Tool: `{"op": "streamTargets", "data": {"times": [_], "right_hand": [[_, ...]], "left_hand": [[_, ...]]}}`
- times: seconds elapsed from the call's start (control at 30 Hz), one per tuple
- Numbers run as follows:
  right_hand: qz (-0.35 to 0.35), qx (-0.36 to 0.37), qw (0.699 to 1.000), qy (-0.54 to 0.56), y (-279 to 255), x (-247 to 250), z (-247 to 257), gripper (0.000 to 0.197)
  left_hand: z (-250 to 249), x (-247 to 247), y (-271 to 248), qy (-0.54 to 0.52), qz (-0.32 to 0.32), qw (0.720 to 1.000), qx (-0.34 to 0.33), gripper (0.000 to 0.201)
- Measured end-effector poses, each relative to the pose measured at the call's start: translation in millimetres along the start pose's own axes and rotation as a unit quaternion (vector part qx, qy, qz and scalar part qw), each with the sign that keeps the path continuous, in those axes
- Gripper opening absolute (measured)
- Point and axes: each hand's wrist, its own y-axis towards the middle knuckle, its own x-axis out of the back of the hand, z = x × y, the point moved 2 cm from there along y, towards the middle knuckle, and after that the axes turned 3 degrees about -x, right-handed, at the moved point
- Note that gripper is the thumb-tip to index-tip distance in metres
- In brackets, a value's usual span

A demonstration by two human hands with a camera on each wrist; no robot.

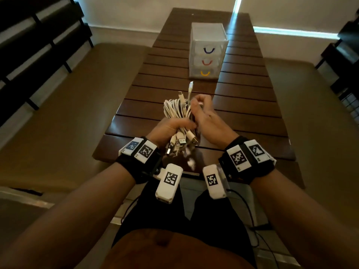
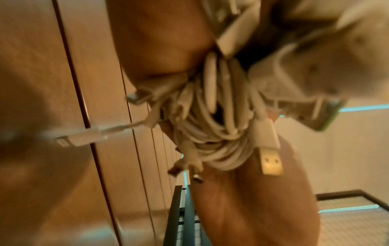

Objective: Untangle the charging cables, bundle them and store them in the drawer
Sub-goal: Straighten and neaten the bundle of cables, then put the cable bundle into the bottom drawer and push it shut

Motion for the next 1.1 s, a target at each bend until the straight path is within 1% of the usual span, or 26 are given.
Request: {"op": "streamTargets", "data": {"times": [0.07,0.1,0.17,0.2,0.3,0.33,0.4,0.43,0.47,0.5,0.57,0.6,0.67,0.7,0.77,0.83,0.9,1.0,1.03,1.07,1.1], "right_hand": [[0.018,-0.044,0.994,0.102,15,-1,-10,0.045],[0.012,-0.060,0.990,0.123,25,1,-15,0.054],[-0.006,-0.094,0.989,0.116,45,10,-23,0.073],[-0.004,-0.108,0.988,0.111,55,16,-26,0.076],[0.029,-0.140,0.985,0.099,81,39,-30,0.065],[0.039,-0.143,0.986,0.072,90,45,-28,0.066],[0.031,-0.133,0.991,-0.001,108,55,-27,0.067],[0.016,-0.125,0.992,-0.010,114,57,-27,0.060],[-0.004,-0.119,0.993,-0.015,120,58,-26,0.052],[-0.025,-0.112,0.993,-0.028,125,60,-25,0.047],[-0.061,-0.093,0.990,-0.085,134,62,-22,0.047],[-0.076,-0.081,0.988,-0.103,138,65,-20,0.047],[-0.088,-0.073,0.988,-0.105,148,70,-17,0.047],[-0.084,-0.073,0.989,-0.098,153,73,-14,0.048],[-0.076,-0.066,0.991,-0.093,162,76,-9,0.047],[-0.096,-0.044,0.990,-0.093,168,78,-4,0.043],[-0.115,-0.018,0.989,-0.087,173,78,0,0.043],[-0.118,0.013,0.989,-0.092,179,77,5,0.044],[-0.111,0.019,0.989,-0.099,181,78,8,0.046],[-0.089,0.019,0.990,-0.108,185,78,10,0.047],[-0.052,0.011,0.991,-0.121,190,78,13,0.048]], "left_hand": [[3,-8,17,0.036,-0.003,0.999,-0.014,0.031],[3,-12,26,0.050,-0.007,0.999,-0.019,0.025],[0,-14,48,0.077,-0.022,0.997,-0.009,0.025],[-2,-14,61,0.095,-0.025,0.995,0.003,0.029],[-10,-10,97,0.164,0.001,0.986,0.033,0.039],[-12,-9,108,0.186,0.000,0.982,0.040,0.040],[-11,-10,126,0.207,-0.014,0.977,0.049,0.035],[-11,-13,135,0.223,-0.023,0.973,0.044,0.027],[-12,-18,143,0.256,-0.036,0.965,0.039,0.017],[-15,-22,149,0.317,-0.049,0.947,0.034,0.010],[-27,-27,158,0.421,-0.054,0.905,0.018,0.010],[-33,-28,160,0.423,-0.044,0.905,0.011,0.012],[-46,-27,160,0.359,-0.017,0.933,0.008,0.011],[-52,-25,160,0.339,-0.004,0.941,0.007,0.015],[-59,-24,164,0.332,0.004,0.943,0.010,0.020],[-65,-24,168,0.322,-0.005,0.947,0.006,0.016],[-69,-22,171,0.306,-0.008,0.952,0.016,0.016],[-72,-19,173,0.291,-0.016,0.956,0.014,0.018],[-73,-18,174,0.289,-0.024,0.957,0.011,0.018],[-76,-18,175,0.287,-0.033,0.957,0.007,0.017],[-78,-16,176,0.286,-0.044,0.957,0.004,0.018]]}}
